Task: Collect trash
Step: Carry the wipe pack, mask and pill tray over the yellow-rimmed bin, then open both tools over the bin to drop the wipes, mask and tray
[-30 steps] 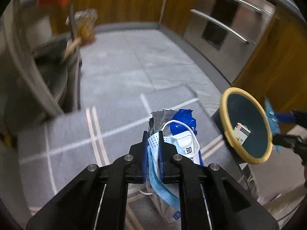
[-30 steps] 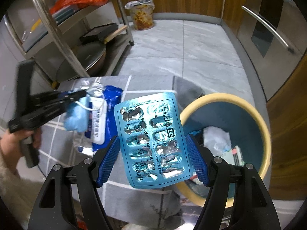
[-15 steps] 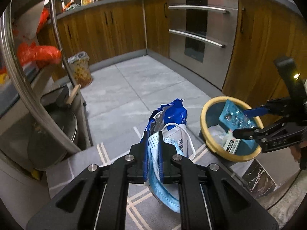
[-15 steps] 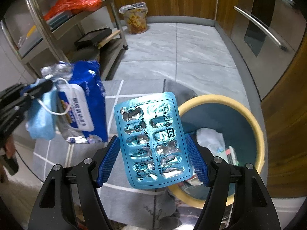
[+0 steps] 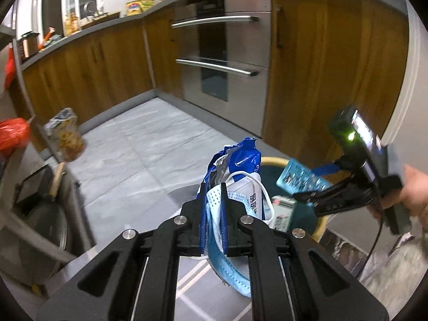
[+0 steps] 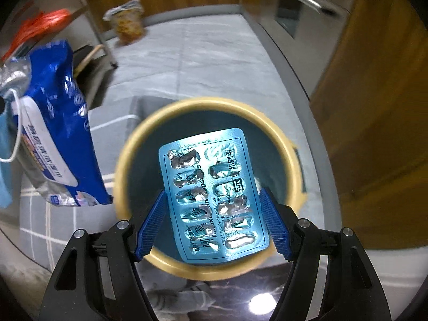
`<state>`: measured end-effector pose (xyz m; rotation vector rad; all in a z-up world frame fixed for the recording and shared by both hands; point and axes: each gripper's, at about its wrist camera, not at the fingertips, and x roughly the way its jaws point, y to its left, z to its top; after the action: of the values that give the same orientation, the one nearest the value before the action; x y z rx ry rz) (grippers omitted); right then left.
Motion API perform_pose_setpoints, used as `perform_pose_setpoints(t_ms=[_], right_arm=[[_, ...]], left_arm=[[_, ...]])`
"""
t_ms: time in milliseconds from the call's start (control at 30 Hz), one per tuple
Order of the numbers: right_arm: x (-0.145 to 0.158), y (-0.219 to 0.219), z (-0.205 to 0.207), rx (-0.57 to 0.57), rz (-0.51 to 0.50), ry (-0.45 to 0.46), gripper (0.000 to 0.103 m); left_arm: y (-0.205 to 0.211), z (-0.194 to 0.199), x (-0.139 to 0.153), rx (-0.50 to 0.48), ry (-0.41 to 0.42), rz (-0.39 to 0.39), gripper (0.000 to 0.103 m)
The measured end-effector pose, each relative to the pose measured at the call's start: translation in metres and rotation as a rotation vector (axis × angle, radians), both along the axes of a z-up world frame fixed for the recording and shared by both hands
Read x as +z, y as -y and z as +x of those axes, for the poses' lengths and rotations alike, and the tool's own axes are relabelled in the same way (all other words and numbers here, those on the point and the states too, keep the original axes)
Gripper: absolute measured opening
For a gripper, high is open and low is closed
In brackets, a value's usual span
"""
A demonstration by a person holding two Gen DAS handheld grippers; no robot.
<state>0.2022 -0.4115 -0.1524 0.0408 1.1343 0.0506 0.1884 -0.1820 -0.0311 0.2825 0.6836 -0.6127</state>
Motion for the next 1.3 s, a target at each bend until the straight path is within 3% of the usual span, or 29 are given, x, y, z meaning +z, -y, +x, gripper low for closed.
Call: perform_pose_setpoints(t_ms=[267, 600, 767, 933, 1000, 1300], right_arm=[[-0.034, 0.024, 0.002, -0.072, -0.004, -0.104, 0.072], [-0.047, 0.017, 0.008, -0.027, -0.027, -0.127, 0.072], [-0.05, 0.021, 0.011, -0.034, -0.021, -0.126, 0.073], [-0.049, 0.013, 0.015, -0.006, 0.001, -0.117, 0.074], [-0.047, 0.01, 0.013, 0.013, -0.003, -0.103, 0.079], [-0.04, 0.008, 0.003, 0.018, -0.021, -0.105, 0.082]], left_arm=[[0.056, 0.032, -0.038, -0.01, -0.098, 0.022, 0.008], [0.088, 0.045, -0.07, -0.03, -0.137, 0.083, 0.012], [0.087, 0.048, -0.08, -0.024, -0.174, 0.088, 0.019], [0.077, 0.046, -0.076, -0.013, -0.186, 0.052, 0.039], [0.073, 0.044, -0.072, -0.016, -0.182, 0.037, 0.055], [0.055, 0.03, -0.062, 0.01, -0.157, 0.046, 0.056]])
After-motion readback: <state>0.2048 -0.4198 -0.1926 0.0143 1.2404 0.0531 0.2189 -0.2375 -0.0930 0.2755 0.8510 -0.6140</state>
